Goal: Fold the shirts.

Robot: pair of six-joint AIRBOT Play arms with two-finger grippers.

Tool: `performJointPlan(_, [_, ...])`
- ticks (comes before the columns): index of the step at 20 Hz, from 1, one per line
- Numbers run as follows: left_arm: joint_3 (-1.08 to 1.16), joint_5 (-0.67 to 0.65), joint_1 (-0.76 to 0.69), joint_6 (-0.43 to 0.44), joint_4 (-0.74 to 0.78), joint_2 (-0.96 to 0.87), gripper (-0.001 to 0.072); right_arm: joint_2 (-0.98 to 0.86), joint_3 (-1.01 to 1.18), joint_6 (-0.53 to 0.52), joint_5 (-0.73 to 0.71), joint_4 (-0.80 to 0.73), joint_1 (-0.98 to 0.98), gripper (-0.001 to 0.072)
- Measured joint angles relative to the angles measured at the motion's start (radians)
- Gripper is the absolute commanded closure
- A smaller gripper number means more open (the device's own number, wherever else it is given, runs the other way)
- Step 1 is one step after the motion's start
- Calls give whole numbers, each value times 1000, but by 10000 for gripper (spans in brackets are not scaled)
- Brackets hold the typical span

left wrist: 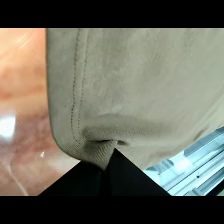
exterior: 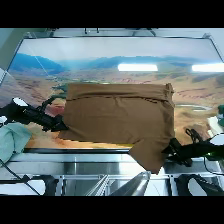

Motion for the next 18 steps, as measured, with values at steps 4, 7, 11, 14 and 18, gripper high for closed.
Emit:
performJointPlan(4, [0,-16,5,7,-25,0,679,-55,-8,-150,-82,106,1,692])
performJointPlan(7, [0,-31,6,8,-32,1,679,-64,-5,-260,-140,181,1,694])
performJointPlan(11, [23,-80,6,8,-32,1,680,-1,47,-308,-82,246,-2,695])
performJointPlan(14, [71,-150,6,-5,-18,1,679,64,141,-288,13,256,-52,694])
performJointPlan(18, [105,-206,19,-35,11,1,679,102,274,-271,113,230,-190,694])
